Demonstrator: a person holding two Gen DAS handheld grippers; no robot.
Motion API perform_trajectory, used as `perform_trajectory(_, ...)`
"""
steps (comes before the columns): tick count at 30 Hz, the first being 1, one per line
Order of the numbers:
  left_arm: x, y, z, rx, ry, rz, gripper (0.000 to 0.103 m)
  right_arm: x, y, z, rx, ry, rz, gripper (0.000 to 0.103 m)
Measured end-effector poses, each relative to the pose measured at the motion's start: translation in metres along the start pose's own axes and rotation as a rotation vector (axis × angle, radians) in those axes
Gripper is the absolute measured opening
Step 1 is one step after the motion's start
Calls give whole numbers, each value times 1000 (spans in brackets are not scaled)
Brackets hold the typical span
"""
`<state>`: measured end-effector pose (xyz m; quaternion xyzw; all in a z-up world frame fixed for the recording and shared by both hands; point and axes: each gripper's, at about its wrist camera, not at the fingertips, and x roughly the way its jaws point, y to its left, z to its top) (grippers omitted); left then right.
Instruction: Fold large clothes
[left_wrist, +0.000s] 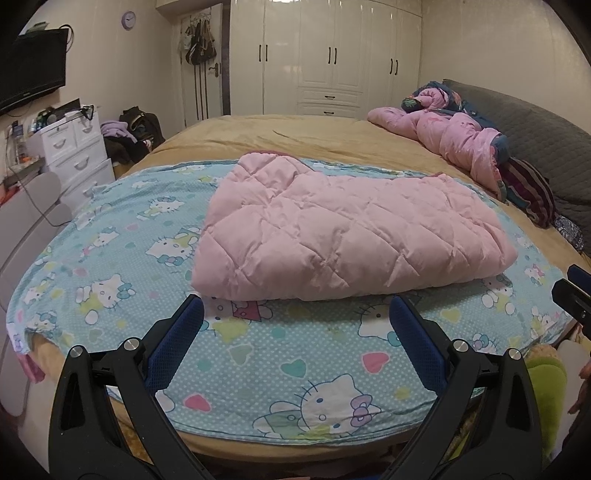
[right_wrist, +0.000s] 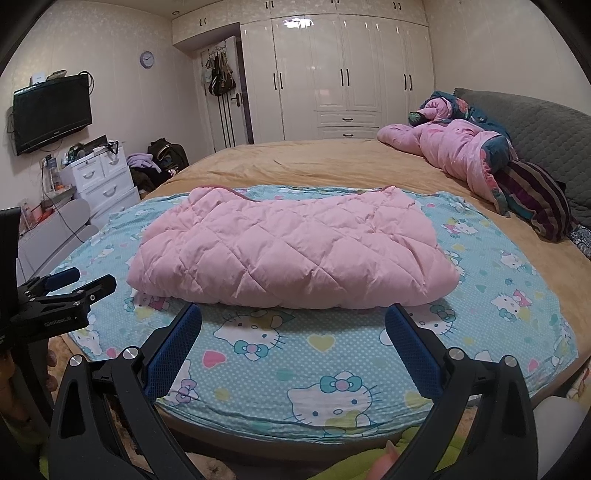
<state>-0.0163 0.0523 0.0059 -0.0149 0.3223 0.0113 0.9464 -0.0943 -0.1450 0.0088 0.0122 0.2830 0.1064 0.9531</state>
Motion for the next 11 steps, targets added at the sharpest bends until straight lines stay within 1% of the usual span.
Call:
perform_trajectory(2, 1, 2, -1, -3, 5, -4, 94, 1, -4, -1, 10, 1, -23, 99)
perform_trajectory(4, 5, 8, 1, -31, 16, -9, 94, 0, -18, -2, 48, -3, -46, 99)
perform_trajectory(5, 7, 15, 2, -52, 21, -7, 94, -2, -32, -4, 80, -11, -70, 99)
perform_trajectory(6, 13, 25, 5, -75, 33, -4, 94, -5, -51, -6, 126, -20, -116, 99)
perform_trajectory(7, 21, 43, 9, -106, 51, 15, 94, -8, -67, -9, 160, -21, -153, 99)
perform_trajectory(8, 27, 55, 12, -121, 57, 36, 94, -11, -95, -15, 213, -22, -215, 99)
perform_trajectory(10, 44, 99, 22, -160, 56, 119, 94, -19, -156, -33, 311, -18, -390, 99)
perform_trajectory(11, 56, 128, 27, -183, 60, 170, 94, -24, -193, -46, 373, -9, -489, 99)
